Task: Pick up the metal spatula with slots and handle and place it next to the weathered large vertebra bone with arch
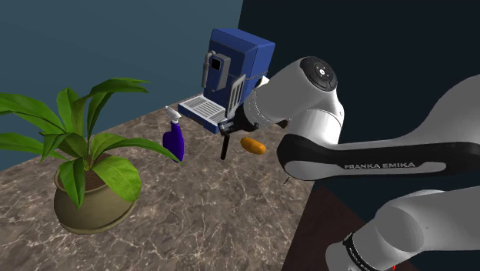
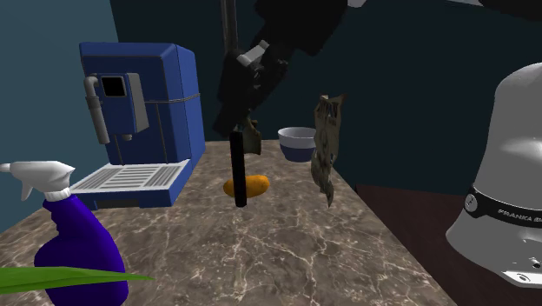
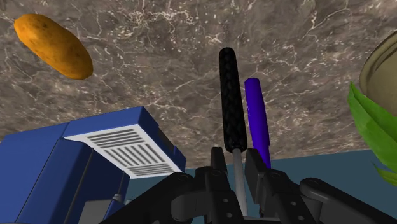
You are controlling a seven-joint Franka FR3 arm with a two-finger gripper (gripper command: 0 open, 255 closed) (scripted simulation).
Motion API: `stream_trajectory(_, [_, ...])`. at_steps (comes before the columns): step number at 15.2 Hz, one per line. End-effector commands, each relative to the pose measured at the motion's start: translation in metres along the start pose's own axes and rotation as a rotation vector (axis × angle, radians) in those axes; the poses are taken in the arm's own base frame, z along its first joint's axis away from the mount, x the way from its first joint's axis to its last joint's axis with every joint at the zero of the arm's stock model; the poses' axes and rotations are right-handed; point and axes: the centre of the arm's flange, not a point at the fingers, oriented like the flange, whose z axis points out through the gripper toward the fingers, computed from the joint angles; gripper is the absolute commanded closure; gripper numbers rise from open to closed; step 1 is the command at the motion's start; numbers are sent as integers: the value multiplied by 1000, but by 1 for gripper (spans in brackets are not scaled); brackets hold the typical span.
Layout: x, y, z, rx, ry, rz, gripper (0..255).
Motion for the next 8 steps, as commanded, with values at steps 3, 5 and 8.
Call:
stream_trajectory(3, [13, 1, -17, 0, 0, 0, 255])
stream_trajectory(5, [19, 1, -25, 0, 0, 0, 255])
stream_trajectory(8, [28, 2, -38, 0, 0, 0, 255])
